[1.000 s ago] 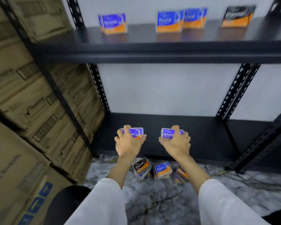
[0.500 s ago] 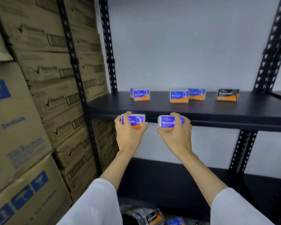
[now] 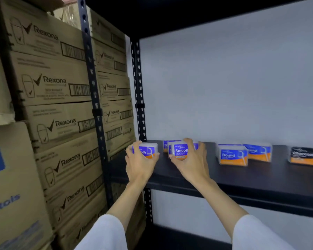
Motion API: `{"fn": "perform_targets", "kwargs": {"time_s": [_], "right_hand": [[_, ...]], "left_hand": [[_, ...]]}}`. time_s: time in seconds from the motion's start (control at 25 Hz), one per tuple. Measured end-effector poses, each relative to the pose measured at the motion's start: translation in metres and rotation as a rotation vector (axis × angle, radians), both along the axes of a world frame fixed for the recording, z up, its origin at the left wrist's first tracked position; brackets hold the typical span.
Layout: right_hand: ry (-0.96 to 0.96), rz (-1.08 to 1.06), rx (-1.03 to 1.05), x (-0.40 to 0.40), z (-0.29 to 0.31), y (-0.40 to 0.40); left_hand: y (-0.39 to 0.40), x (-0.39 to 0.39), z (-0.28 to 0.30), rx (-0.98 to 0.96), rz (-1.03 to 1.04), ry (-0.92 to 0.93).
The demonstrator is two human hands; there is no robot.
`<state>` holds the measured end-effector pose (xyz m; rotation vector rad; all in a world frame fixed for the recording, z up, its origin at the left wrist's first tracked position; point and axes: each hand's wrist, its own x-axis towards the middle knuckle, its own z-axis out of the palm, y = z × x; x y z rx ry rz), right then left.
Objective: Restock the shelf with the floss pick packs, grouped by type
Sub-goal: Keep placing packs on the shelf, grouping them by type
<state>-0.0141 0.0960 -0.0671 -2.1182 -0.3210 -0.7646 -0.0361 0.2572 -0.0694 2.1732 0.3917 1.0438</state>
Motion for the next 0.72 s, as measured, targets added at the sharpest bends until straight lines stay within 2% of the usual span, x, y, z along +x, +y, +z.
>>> {"fn": "perform_targets", "kwargs": {"time_s": [0.2,0.44,0.6,0.72], "right_hand": [[0.039,-0.004,-0.04,0.034,-0.006,0.012],[0.032,0.007,-0.038,0.043,-0.009,0.01],[0.047,0.05,-0.073,0.038,-0.007,0.014],[0.032,0.074,-0.121,0.034,-0.006,0.017]], "left_hand": [[0.02,0.043,0.004,0.018,0.012,0.104],[0.014,0.085,0.003,0.05,-0.111,0.24],[0.025,0.088,-0.004,0.061,-0.169,0.263],[0.038,0.086,-0.001,0.148,-0.166,0.285]]}}
